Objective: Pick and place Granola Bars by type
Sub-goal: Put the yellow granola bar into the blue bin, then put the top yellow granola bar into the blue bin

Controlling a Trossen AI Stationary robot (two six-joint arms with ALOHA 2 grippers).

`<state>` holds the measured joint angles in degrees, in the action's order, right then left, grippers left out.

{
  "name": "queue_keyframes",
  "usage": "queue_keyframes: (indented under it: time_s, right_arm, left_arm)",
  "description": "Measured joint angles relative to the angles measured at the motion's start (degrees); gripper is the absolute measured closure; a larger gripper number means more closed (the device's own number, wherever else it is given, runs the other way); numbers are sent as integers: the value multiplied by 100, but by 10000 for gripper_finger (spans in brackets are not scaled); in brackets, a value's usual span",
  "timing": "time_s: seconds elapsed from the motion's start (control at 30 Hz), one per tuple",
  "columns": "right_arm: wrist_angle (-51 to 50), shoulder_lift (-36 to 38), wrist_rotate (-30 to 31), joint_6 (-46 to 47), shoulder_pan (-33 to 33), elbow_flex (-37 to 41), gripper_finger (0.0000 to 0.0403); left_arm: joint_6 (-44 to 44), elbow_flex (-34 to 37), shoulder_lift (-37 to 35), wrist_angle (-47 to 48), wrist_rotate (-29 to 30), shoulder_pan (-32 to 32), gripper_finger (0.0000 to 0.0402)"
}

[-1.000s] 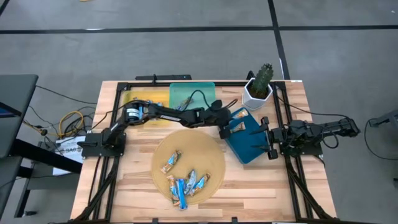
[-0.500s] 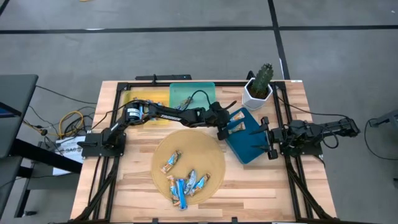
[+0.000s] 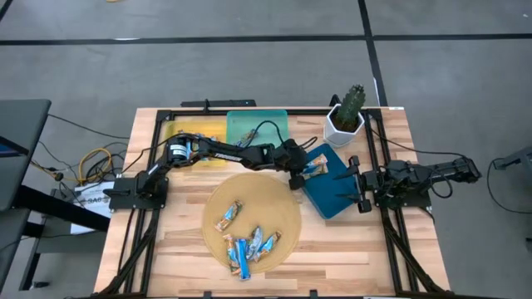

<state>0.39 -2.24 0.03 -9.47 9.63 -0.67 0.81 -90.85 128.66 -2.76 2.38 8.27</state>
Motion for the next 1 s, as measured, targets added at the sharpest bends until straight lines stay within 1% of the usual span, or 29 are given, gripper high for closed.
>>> queue_keyframes:
  time_s: [0.27, 0.37, 0.63, 0.83, 1.0]
  right_arm:
    - [-1, 0, 0, 0, 0, 0, 159]
    - [-1, 0, -1, 0, 0, 1, 159]
    - [1, 0, -1, 1, 0, 2, 159]
    - [1, 2, 0, 0, 0, 2, 159]
    - [-1, 2, -2, 0, 0, 1, 159]
  left_arm:
    - [1, 2, -2, 13, 89, 0, 323]
    - [3, 2, -7, 12, 91, 0, 307]
    - [29, 11, -70, -308, 113, -48, 302]
    - [495, 9, -280, -471, 98, -292, 301]
    - [566, 35, -465, -437, -52, -500, 301]
